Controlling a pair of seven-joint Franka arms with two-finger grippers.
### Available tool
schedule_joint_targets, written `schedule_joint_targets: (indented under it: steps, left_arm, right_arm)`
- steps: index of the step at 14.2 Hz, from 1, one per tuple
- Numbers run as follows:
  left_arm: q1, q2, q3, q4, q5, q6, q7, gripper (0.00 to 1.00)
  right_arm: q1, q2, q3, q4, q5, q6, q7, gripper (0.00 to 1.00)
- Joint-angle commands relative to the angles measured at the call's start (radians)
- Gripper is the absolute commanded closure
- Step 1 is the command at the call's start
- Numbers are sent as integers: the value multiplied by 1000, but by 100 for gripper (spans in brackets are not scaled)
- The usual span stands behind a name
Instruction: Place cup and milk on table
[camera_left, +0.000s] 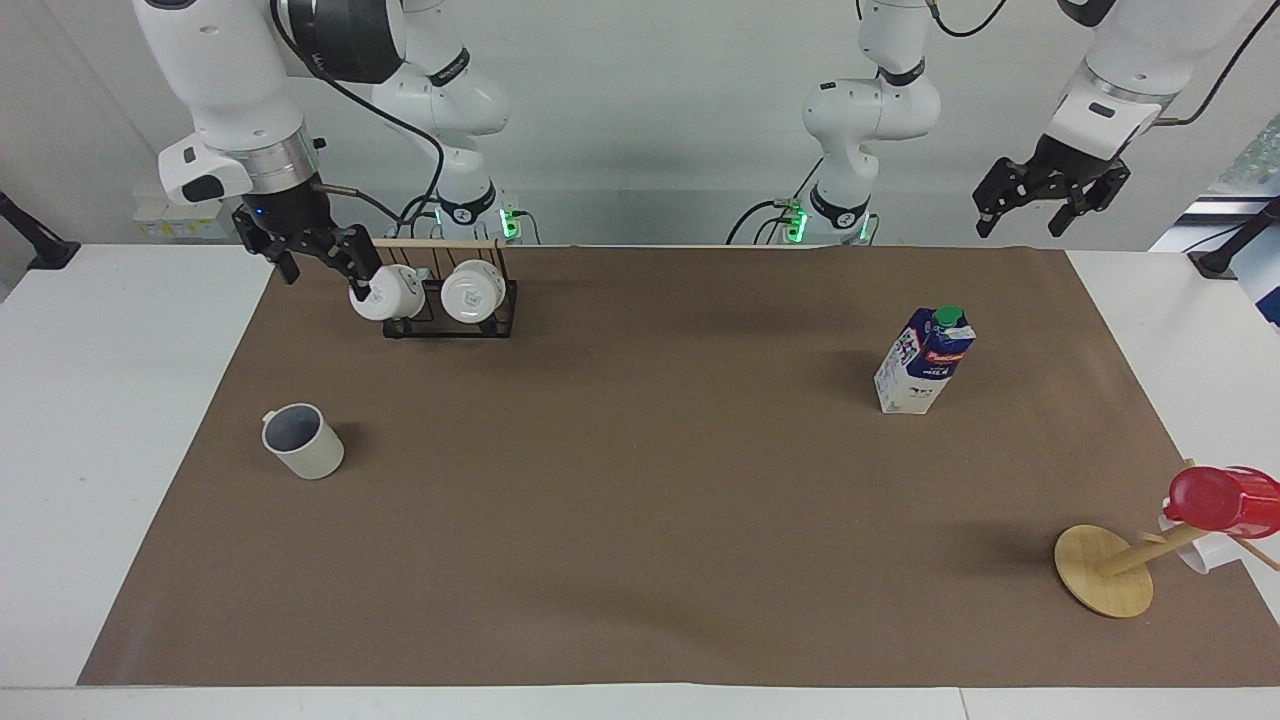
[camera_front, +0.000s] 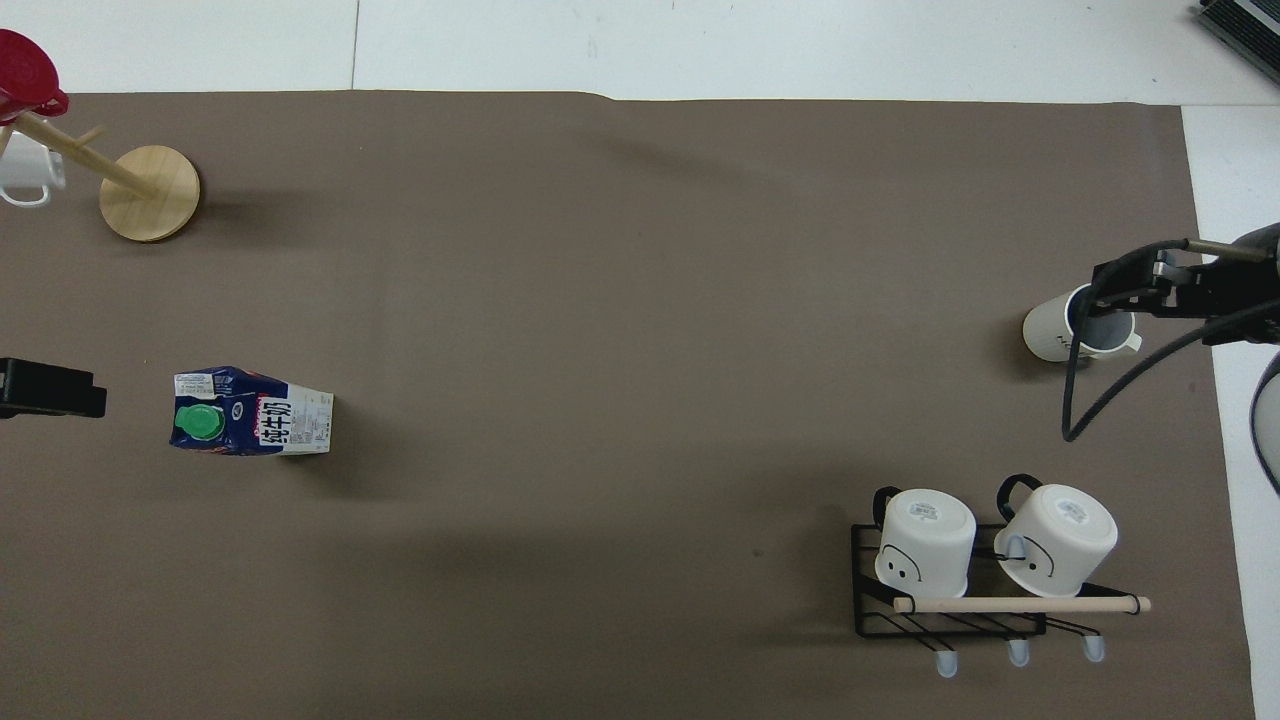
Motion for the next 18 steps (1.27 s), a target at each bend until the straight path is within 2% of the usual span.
schedule_joint_targets:
  steps: [1, 18]
  left_arm:
    - [-16, 3, 11, 22, 21, -24, -3, 0]
    - [-16, 3, 11, 22, 21, -24, -3, 0]
  right_arm:
    - [-18, 11, 8, 20, 20, -3, 7, 0]
    - [-18, 8, 8, 16, 20, -9, 7, 0]
